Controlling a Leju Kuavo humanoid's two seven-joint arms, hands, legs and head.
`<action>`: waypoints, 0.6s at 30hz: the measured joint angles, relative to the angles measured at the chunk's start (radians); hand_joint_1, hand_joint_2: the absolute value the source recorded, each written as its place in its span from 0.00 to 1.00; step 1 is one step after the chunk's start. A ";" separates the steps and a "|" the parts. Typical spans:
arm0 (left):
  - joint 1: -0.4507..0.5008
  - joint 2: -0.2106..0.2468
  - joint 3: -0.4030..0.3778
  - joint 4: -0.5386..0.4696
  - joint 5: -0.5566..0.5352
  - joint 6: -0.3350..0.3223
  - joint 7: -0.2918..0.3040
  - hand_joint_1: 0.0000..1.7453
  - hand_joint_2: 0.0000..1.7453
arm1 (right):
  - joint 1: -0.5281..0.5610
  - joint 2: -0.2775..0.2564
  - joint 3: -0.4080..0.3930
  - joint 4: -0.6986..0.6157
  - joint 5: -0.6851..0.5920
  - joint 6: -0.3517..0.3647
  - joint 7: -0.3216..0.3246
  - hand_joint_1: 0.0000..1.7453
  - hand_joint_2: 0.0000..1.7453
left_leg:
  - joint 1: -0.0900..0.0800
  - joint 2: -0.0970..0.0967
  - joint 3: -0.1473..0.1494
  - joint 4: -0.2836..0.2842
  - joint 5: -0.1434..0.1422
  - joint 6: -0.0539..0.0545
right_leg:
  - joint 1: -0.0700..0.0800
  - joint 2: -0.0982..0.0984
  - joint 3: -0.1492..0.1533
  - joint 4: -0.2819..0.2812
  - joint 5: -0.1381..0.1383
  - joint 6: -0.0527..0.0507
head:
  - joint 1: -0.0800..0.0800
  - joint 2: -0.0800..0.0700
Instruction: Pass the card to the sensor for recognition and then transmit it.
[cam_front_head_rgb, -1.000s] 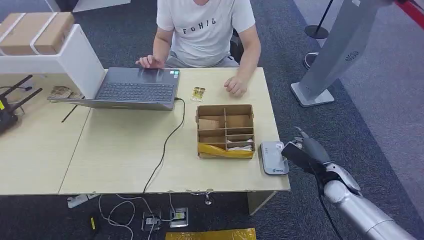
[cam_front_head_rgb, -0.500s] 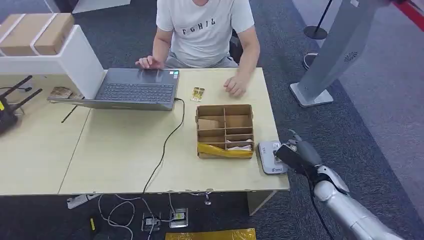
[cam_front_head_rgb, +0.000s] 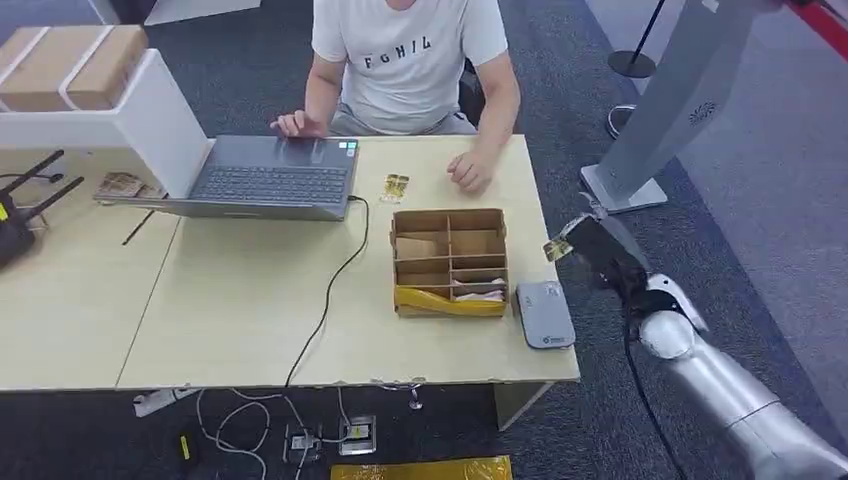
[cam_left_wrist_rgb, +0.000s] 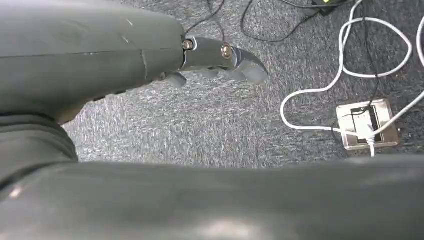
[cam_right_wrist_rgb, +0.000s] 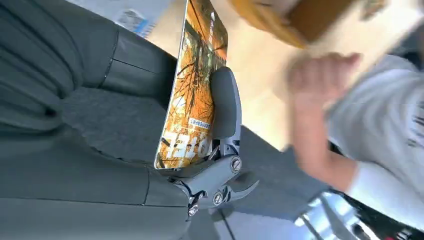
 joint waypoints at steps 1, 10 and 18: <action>0.000 0.000 0.000 0.000 -0.001 -0.002 0.000 0.00 0.00 | -0.007 -0.006 -0.006 -0.038 -0.003 0.002 0.008 1.00 1.00 | 0.000 0.000 0.000 0.000 0.000 0.000 | 0.000 0.000 0.000 0.000 0.000 0.000 | 0.001 0.000; 0.000 -0.005 0.000 0.000 -0.022 -0.007 -0.016 0.00 0.00 | -0.117 -0.024 -0.018 -0.198 0.314 -0.059 0.070 1.00 1.00 | 0.000 0.002 0.000 0.000 0.000 0.000 | 0.000 0.001 0.000 0.000 0.000 0.000 | 0.000 0.000; -0.004 -0.018 -0.001 0.000 -0.034 -0.005 -0.010 0.00 0.00 | -0.190 0.058 0.004 -0.131 0.526 -0.094 0.012 1.00 1.00 | 0.000 0.002 -0.001 0.000 0.000 0.000 | 0.000 0.001 0.000 0.000 0.000 0.000 | 0.000 0.000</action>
